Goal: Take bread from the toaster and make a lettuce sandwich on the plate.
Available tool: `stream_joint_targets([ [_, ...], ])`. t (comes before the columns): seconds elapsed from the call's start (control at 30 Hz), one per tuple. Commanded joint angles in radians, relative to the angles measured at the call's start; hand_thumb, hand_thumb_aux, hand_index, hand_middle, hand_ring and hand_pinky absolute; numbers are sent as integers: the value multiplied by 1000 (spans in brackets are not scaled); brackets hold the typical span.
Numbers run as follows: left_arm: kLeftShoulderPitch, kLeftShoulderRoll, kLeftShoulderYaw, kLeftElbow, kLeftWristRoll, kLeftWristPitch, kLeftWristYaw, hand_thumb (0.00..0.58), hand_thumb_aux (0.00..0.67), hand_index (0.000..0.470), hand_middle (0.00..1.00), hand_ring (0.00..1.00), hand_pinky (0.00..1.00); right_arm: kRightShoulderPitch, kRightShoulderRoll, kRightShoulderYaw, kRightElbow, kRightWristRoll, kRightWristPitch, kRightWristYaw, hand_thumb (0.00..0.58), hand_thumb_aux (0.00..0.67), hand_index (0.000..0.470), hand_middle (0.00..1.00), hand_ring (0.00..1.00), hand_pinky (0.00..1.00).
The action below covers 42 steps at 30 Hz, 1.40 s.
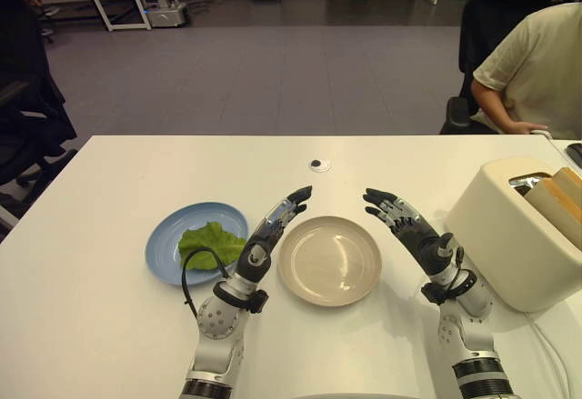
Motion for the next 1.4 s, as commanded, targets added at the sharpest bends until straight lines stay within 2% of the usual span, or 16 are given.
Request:
stream_joint_targets([
  [0.03, -5, 6, 6, 15, 25, 15, 13, 0, 0, 0, 0, 0, 0, -10, -7, 2, -2, -12, 1, -1, 0, 0, 0, 0, 0, 0],
  [0.6, -18, 10, 16, 41, 58, 34, 51, 0, 0, 0, 0, 0, 0, -58, -19, -18, 99, -111, -3, -98, 0, 0, 0, 0, 0, 0],
  [0.67, -9, 5, 12, 35, 69, 32, 60, 0, 0, 0, 0, 0, 0, -45, -26, -20, 47, -137, -8, -126, 0, 0, 0, 0, 0, 0],
  [0.73, -2, -1, 9, 27, 82, 32, 70, 0, 0, 0, 0, 0, 0, -6, -64, -36, -140, -122, 15, -143, 0, 0, 0, 0, 0, 0],
  [0.83, 0, -5, 2, 20, 89, 35, 78, 0, 0, 0, 0, 0, 0, 0, -219, -169, -417, -51, 148, -173, 0, 0, 0, 0, 0, 0],
  [0.93, 2, -13, -5, 20, 98, 34, 86, 0, 0, 0, 0, 0, 0, -81, -430, -426, -499, 2, 305, -241, 0, 0, 0, 0, 0, 0],
  [1.03, -5, -20, -12, 27, 108, 33, 93, 0, 0, 0, 0, 0, 0, -127, -617, -574, -372, -104, 403, -282, 0, 0, 0, 0, 0, 0],
  [1.13, -15, -25, -18, 39, 118, 33, 99, 0, 0, 0, 0, 0, 0, -93, -762, -622, -210, -277, 420, -299, 0, 0, 0, 0, 0, 0],
  [1.23, -18, -33, -19, 45, 131, 32, 113, 0, 0, 0, 0, 0, 0, -35, -863, -583, 21, -412, 350, -272, 0, 0, 0, 0, 0, 0],
  [1.4, -52, -35, -23, 93, 134, 21, 115, 0, 0, 0, 0, 0, 0, 43, -902, -455, 296, -544, 185, -272, 0, 0, 0, 0, 0, 0],
])
